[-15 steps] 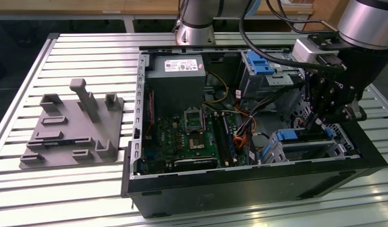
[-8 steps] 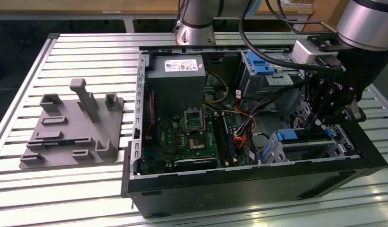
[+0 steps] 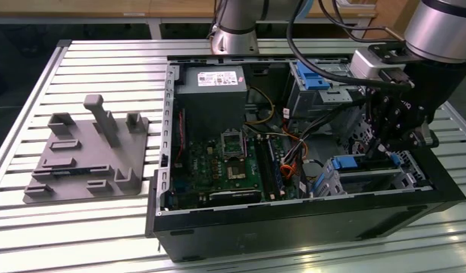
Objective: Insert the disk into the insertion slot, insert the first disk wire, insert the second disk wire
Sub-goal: 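Insert the second disk wire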
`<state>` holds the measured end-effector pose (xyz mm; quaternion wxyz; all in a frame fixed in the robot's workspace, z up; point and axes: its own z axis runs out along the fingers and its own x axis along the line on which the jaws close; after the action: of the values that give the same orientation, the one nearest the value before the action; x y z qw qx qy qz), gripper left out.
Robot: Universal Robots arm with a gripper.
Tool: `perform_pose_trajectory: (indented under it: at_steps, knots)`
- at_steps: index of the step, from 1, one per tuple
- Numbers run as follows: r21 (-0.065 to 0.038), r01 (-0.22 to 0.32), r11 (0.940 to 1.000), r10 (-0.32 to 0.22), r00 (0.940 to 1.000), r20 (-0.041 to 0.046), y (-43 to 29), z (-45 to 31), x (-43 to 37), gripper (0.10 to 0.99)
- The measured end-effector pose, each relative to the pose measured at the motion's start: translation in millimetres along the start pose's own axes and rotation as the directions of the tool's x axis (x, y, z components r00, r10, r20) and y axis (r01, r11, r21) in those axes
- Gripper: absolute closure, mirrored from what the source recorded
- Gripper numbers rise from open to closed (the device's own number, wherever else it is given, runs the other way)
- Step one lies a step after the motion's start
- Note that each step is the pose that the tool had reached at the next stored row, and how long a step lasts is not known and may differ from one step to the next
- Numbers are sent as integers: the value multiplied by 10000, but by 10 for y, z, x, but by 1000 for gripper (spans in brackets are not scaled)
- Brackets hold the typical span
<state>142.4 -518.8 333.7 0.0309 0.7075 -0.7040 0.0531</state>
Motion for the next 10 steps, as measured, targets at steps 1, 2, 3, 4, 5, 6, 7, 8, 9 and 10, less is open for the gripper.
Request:
perform_pose_trajectory:
  at_steps: [1,2,3,4,5,6,7,8,9,10]
  knots:
    - [0,0,10000,0,10000,-1,0,1,0,941]
    - [0,0,10000,0,10000,-1,0,2,1,941]
    - [0,0,10000,0,10000,-2,0,4,1,941]
    - [0,0,10000,0,10000,-1,0,6,1,941]
    - [0,0,10000,0,10000,-1,0,8,2,941]
    - [0,0,10000,0,10000,-2,0,10,2,941]
    - [0,0,10000,0,10000,-3,0,12,3,941]
    - [0,-1,10000,1,10000,-4,0,14,4,941]
    - [0,-1,10000,1,10000,-4,0,16,4,941]
    - [0,-2,10000,2,10000,-4,0,19,5,941]
